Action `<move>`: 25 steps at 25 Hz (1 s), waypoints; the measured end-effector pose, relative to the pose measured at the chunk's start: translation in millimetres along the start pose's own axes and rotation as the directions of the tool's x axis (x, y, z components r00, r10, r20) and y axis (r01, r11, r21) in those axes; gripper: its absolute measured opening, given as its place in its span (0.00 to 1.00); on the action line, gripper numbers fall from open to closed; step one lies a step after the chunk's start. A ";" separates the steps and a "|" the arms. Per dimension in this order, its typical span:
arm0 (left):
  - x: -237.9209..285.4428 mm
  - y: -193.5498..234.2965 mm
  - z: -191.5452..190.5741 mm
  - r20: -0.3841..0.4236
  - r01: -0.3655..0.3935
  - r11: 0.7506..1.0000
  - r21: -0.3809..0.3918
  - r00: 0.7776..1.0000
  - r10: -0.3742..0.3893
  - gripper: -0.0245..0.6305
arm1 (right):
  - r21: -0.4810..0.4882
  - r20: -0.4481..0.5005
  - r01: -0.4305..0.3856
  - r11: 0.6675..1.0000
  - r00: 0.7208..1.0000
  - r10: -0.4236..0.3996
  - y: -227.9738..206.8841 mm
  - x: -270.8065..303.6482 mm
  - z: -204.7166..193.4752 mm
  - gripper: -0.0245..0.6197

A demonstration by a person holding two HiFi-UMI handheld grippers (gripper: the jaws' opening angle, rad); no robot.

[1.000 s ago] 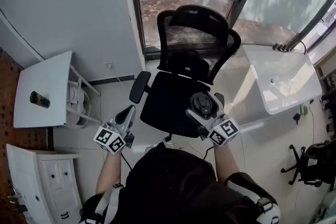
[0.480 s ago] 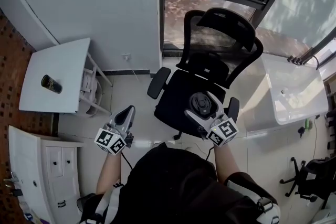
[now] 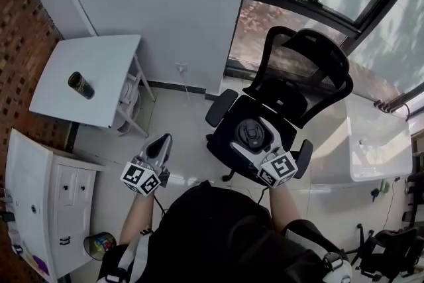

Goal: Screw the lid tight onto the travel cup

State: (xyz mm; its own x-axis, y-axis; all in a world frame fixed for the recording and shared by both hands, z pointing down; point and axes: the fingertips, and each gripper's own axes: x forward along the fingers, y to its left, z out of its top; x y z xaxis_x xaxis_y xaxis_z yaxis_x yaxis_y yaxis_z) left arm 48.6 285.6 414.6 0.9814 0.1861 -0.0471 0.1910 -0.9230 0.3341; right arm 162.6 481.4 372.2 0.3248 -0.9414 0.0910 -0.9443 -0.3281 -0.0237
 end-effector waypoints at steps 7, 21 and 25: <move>-20.5 27.0 -4.4 0.009 -0.098 0.995 0.026 0.995 0.098 0.04 | -0.007 -0.018 -0.114 0.993 0.993 0.114 13.0 32.1 3.0 0.77; -40.8 21.9 24.0 0.135 -0.388 0.917 0.092 0.917 0.374 0.04 | 0.005 0.032 -0.434 0.901 0.901 0.434 7.7 112.7 22.3 0.77; -66.1 18.4 22.6 0.174 -0.487 0.872 0.058 0.865 0.472 0.04 | -0.006 0.025 -0.558 0.830 0.830 0.558 43.6 126.7 20.6 0.77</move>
State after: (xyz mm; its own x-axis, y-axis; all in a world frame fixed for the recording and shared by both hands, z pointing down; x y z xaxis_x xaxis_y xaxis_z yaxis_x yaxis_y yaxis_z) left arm -12.4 248.6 402.6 0.9418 -0.3329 -0.0466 -0.3103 -0.9144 0.2599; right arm 163.7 346.2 362.2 -0.2558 -0.9660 0.0369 -0.9653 0.2532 -0.0645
